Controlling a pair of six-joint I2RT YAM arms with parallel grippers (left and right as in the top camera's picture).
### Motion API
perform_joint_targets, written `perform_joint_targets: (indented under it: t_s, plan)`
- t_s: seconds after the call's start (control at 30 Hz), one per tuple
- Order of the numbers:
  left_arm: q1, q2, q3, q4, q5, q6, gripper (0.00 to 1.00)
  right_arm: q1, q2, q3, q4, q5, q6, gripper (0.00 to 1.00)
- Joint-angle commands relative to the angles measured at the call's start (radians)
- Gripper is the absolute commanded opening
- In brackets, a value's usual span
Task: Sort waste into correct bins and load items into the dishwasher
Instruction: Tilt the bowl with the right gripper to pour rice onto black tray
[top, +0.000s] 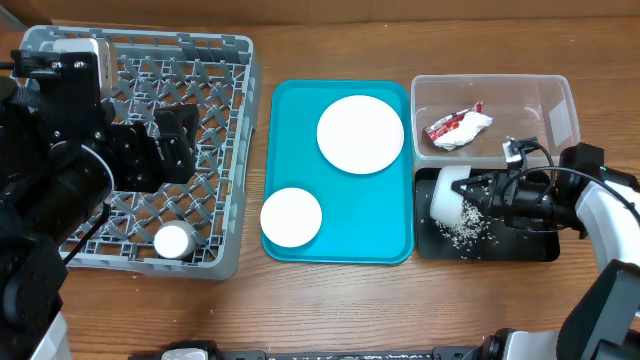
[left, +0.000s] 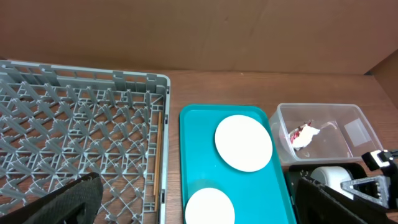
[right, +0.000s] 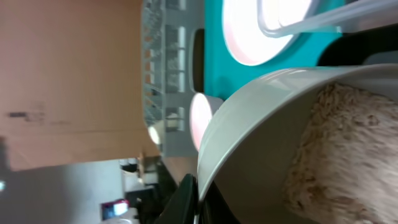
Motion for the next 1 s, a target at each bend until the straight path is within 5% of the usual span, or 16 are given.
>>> perform_joint_targets:
  t_s: [0.0,0.33,0.57,0.7,0.8,0.9,0.97]
  plan:
    - [-0.003,0.003,0.002,0.002,-0.01,0.013,1.0,-0.037,0.0,-0.002,-0.008,-0.178,-0.002,0.04]
    - [-0.003,0.005,0.002,0.002,-0.01,0.013,1.0,-0.194,0.0,-0.002,-0.029,-0.183,-0.003,0.04]
    - [-0.003,0.007,0.002,0.002,-0.01,0.013,1.0,-0.164,0.0,-0.002,-0.039,-0.099,-0.111,0.04]
    - [-0.003,0.01,0.002,0.002,-0.01,0.013,1.0,-0.162,0.0,-0.002,-0.091,-0.202,-0.18,0.04]
    - [-0.003,0.01,0.002,0.002,-0.01,0.013,1.0,-0.162,0.0,-0.002,-0.093,-0.239,-0.099,0.04]
    - [-0.003,0.01,0.002,0.002,-0.01,0.013,1.0,-0.151,-0.001,-0.002,-0.103,-0.251,-0.2,0.04]
    - [-0.003,0.01,0.002,0.002,-0.01,0.013,1.0,-0.153,0.002,-0.002,-0.063,-0.181,-0.019,0.04]
